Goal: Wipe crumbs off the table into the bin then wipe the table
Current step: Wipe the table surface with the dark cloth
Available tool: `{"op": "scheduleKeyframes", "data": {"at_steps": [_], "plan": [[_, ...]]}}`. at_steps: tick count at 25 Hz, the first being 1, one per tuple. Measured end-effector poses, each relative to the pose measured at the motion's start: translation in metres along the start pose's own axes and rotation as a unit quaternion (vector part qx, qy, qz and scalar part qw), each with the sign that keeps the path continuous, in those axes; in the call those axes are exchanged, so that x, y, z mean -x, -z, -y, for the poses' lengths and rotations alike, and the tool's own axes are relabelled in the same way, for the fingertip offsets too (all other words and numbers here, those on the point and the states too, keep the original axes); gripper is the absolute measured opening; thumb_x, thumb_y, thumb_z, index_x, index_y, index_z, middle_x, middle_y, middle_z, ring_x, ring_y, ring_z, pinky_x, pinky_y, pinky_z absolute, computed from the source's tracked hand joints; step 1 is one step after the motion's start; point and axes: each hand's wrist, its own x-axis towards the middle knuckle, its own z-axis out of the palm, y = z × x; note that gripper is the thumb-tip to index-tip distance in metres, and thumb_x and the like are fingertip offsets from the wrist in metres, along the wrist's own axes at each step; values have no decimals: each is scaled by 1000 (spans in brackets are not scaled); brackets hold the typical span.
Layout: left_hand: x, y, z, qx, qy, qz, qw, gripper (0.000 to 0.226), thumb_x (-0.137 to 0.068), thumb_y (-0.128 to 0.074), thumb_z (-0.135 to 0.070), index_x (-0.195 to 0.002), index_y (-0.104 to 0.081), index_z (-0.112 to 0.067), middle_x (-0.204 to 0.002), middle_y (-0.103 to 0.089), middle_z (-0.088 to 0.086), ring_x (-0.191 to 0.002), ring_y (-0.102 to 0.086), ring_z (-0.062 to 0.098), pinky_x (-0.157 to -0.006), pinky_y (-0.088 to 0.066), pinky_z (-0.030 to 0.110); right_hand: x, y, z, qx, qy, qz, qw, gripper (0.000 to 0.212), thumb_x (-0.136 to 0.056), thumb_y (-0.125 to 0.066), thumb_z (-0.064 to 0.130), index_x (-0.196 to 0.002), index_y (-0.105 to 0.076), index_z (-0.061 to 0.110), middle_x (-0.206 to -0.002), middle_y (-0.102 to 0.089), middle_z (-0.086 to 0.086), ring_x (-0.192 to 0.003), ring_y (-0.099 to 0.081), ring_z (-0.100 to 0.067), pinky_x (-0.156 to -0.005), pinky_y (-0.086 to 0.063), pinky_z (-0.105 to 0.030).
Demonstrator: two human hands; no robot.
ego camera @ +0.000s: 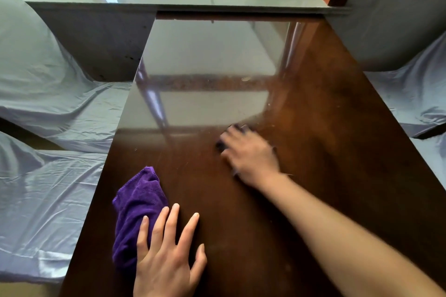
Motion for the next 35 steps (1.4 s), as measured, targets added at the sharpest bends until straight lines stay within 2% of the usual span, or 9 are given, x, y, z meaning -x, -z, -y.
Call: {"op": "scheduleKeyframes", "data": {"at_steps": [2, 5, 10, 13, 16, 22, 27, 32, 35], "plan": [[0, 2, -1, -2, -1, -10, 1000, 60, -74, -55, -51, -132, -58, -33, -144, -54, 11, -136, -44, 29, -116, -23, 58, 37, -11, 58, -60, 108, -4, 992, 44, -93, -43, 47, -131, -57, 29, -144, -55, 0, -132, -50, -31, -108, -41, -43], [1, 1, -1, -7, -3, -27, 1000, 61, -74, -56, -51, -132, -59, -33, -144, -54, 11, -136, -44, 27, -116, -24, 57, 49, -17, 70, -69, 146, 13, 987, 46, -93, -49, 46, -134, -57, 26, -143, -56, -2, -132, -51, -27, -109, -41, -42], [1, -2, 0, -7, 0, -31, 1000, 61, -71, -58, -53, -129, -62, -34, -143, -55, 11, -137, -42, 27, -117, -23, 56, 20, -13, -39, 12, -79, -4, 997, 56, -97, -45, 44, -144, -45, 14, -152, -44, -13, -139, -40, -36, -115, -30, -45], [-1, -2, -2, 0, 12, -24, 1000, 63, -68, -59, -53, -128, -63, -34, -142, -56, 11, -137, -42, 27, -117, -23, 56, -3, -10, -105, 40, -250, -4, 967, 60, -98, -37, 49, -146, -38, 12, -154, -38, -15, -139, -36, -37, -115, -29, -46], [-4, -2, -2, -5, 13, -16, 1000, 63, -66, -60, -53, -126, -64, -34, -141, -57, 11, -136, -42, 28, -115, -24, 56, -43, -11, -97, 29, -316, -7, 948, 58, -99, -35, 48, -145, -38, 13, -154, -37, -16, -135, -41, -38, -114, -32, -46], [-3, -5, -2, -12, 12, -35, 999, 61, -67, -57, -52, -125, -65, -34, -140, -58, 11, -135, -43, 26, -112, -28, 57, -61, -16, 46, -21, -50, -2, 999, 54, -97, -39, 44, -140, -43, 12, -150, -41, -16, -136, -39, -38, -112, -30, -47], [-1, -9, -1, -21, 8, -68, 997, 60, -69, -55, -51, -126, -64, -34, -141, -57, 10, -134, -43, 24, -111, -30, 56, -10, -32, 97, -69, 175, -6, 982, 51, -89, -53, 43, -131, -57, 16, -140, -57, -11, -128, -53, -32, -109, -40, -43], [-2, -11, -1, -19, 8, -73, 997, 63, -65, -60, -53, -126, -62, -37, -140, -59, 9, -133, -46, 24, -112, -30, 57, -65, -19, -59, 32, -91, -23, 995, 57, -99, -36, 44, -148, -36, 15, -156, -36, -11, -142, -34, -33, -117, -24, -43], [-1, -11, -3, -15, 12, -63, 998, 65, -64, -60, -53, -127, -60, -37, -140, -59, 9, -133, -45, 25, -113, -28, 56, -86, -25, -83, 29, -212, -39, 976, 56, -100, -32, 47, -148, -36, 20, -157, -35, -9, -141, -34, -35, -119, -25, -45]]}}
